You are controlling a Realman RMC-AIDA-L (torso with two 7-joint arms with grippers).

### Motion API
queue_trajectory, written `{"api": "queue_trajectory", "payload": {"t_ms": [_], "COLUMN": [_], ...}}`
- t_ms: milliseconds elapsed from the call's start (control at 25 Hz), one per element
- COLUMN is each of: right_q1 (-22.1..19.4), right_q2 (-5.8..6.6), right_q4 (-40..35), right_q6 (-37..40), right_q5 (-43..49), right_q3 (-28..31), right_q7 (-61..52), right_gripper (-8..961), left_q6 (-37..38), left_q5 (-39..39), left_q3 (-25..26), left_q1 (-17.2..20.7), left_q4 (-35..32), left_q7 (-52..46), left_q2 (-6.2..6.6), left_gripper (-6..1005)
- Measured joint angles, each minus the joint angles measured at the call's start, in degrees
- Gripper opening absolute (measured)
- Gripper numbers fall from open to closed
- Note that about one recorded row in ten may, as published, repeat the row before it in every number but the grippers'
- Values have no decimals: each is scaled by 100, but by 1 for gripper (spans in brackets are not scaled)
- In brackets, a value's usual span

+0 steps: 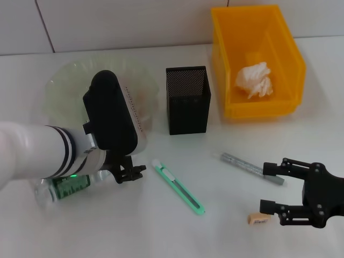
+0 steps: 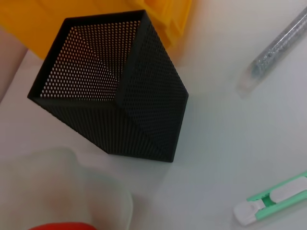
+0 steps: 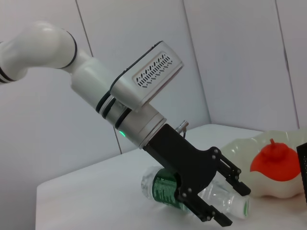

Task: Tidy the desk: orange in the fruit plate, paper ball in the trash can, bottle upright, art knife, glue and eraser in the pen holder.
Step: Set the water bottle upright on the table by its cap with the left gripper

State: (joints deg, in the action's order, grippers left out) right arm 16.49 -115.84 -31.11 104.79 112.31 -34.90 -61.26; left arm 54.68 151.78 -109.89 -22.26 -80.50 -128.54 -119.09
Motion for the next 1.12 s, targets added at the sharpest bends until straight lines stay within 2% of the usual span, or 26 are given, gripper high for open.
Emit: {"api": "queue_trajectory", "payload": {"t_ms": [160,680,840,920,1120], "right_q1": [-2,1,1,-8,-6], "right_q2": [0,9,9,10,9], "right_q4": [0,0,0,0,0], "right_q6": [2,7,6,7,1], "right_q5": [0,50,58,61,63], "right_q3": [-6,-7,-8,-8,-7], "right_q7": [0,-6,-8,-9,-9], "right_gripper": [832,832,832,832,832], "left_q6": [-9,49,49,53,57], "left_q5": [54,148,450,710,787], "left_q3": [-37,-6,-60,-211,-347], "left_q1": [66,106,138,251,648], "left_q4": [-150,-239,-277,-489,-1148], "left_q7": [-16,-88,-309,-473,-442], "left_q2": [0,6,3,7,30], "left_gripper": [639,637,636,636,635]}}
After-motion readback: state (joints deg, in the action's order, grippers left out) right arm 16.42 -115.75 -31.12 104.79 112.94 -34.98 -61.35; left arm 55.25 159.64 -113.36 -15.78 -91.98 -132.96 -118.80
